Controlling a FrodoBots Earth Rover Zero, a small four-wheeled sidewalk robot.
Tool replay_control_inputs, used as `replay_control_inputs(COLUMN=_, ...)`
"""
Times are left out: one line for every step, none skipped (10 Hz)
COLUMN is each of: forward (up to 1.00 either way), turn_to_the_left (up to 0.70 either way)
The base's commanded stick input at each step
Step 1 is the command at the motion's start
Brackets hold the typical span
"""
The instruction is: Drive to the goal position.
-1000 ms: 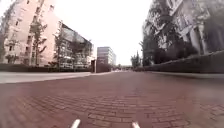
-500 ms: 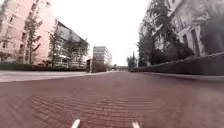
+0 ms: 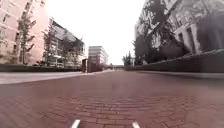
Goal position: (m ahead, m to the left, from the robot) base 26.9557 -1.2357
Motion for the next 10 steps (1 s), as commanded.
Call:
replay_control_inputs(forward=0.7, turn_to_the_left=0.0)
replay_control_inputs(forward=0.7, turn_to_the_left=0.0)
replay_control_inputs(forward=0.7, turn_to_the_left=0.0)
replay_control_inputs(forward=0.7, turn_to_the_left=0.0)
replay_control_inputs(forward=0.7, turn_to_the_left=0.0)
replay_control_inputs(forward=0.7, turn_to_the_left=0.0)
replay_control_inputs(forward=0.7, turn_to_the_left=0.0)
replay_control_inputs(forward=0.7, turn_to_the_left=0.0)
replay_control_inputs(forward=0.7, turn_to_the_left=0.0)
replay_control_inputs(forward=0.7, turn_to_the_left=0.0)
